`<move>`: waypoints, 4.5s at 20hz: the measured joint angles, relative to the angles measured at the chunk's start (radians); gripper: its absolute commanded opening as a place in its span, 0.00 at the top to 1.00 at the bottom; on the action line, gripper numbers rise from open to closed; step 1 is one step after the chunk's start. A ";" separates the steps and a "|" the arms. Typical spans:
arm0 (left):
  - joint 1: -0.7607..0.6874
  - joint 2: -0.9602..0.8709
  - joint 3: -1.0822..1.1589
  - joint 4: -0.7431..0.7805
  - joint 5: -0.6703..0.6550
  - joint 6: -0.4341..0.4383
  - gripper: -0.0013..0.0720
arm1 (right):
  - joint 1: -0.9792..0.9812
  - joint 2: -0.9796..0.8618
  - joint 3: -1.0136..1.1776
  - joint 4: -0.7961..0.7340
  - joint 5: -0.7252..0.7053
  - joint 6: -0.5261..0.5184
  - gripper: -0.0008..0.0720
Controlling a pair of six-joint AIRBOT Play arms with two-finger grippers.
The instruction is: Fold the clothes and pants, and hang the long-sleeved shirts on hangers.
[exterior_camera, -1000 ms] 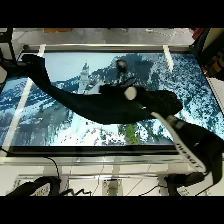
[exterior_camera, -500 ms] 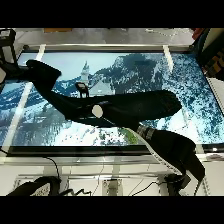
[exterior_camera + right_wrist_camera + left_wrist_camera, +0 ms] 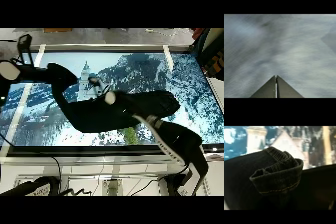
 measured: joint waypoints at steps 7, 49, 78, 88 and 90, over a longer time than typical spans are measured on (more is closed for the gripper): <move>-0.274 -0.141 0.000 -0.109 0.037 -0.033 0.05 | -0.354 0.134 0.002 -0.028 0.138 -0.039 0.94; 0.108 -0.096 -0.408 -0.480 -0.031 0.469 0.93 | -0.506 0.259 -0.036 -0.109 0.171 -0.159 0.94; -0.360 -0.330 0.086 -0.461 -0.029 0.211 0.31 | -0.483 0.127 -0.091 -0.010 0.175 -0.081 0.94; -0.463 -0.385 0.097 -0.622 0.278 0.294 0.21 | -0.738 0.180 -0.091 -0.122 0.293 -0.218 0.95; -0.427 -0.381 0.098 -0.519 0.251 0.314 0.61 | -0.775 0.163 -0.092 -0.134 0.348 -0.301 0.95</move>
